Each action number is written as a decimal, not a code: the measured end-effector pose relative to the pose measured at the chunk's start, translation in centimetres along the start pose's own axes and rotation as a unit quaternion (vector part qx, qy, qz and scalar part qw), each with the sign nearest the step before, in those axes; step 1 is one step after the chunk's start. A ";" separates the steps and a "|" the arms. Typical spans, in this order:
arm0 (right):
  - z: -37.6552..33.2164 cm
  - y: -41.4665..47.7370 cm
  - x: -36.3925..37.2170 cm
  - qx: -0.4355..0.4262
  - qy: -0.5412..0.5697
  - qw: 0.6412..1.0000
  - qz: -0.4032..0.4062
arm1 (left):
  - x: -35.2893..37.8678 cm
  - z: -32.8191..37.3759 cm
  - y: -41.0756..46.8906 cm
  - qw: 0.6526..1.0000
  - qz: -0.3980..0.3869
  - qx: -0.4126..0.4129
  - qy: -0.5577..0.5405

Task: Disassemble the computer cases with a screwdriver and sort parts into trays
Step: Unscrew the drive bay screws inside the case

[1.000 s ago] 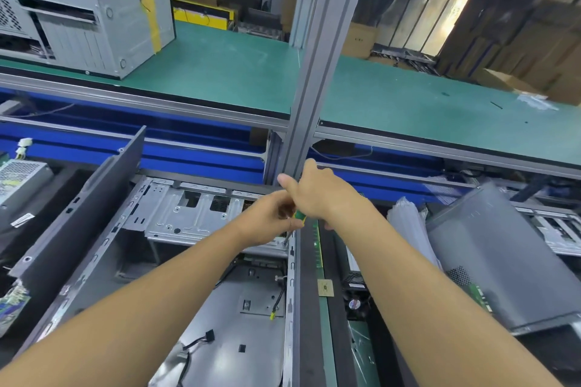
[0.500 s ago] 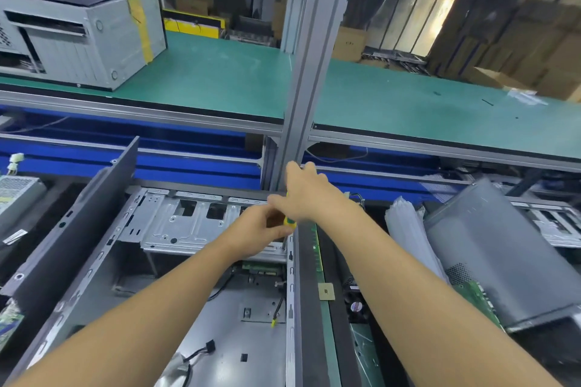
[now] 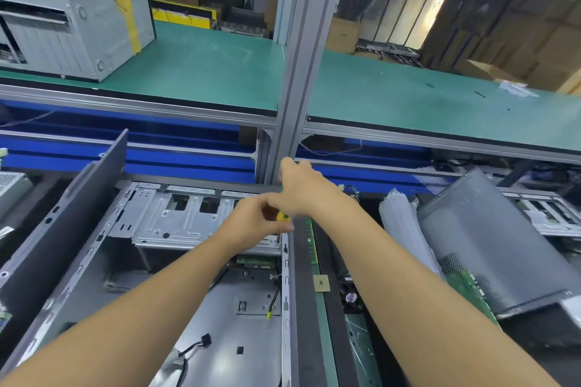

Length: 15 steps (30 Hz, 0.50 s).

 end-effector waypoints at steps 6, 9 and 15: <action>0.1 0.0 -0.3 -0.008 0.030 0.999 0.039 | 0.4 0.5 -0.2 0.996 -0.079 -0.015 -0.042; -0.2 0.1 -0.3 -0.036 0.042 0.998 0.000 | -0.6 0.5 -0.3 0.995 -0.080 -0.010 -0.060; 0.0 0.1 -0.3 0.004 0.018 1.000 0.006 | -0.1 -0.1 0.5 0.999 0.013 0.010 0.036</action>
Point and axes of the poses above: each hand's wrist, its own y-axis towards the middle knuckle, its own x-axis out of the palm, z = x × y, the point moved 5 cm from there along y, towards the middle knuckle, and after that the axes turned 8 degrees about z, right-handed, at the moved point
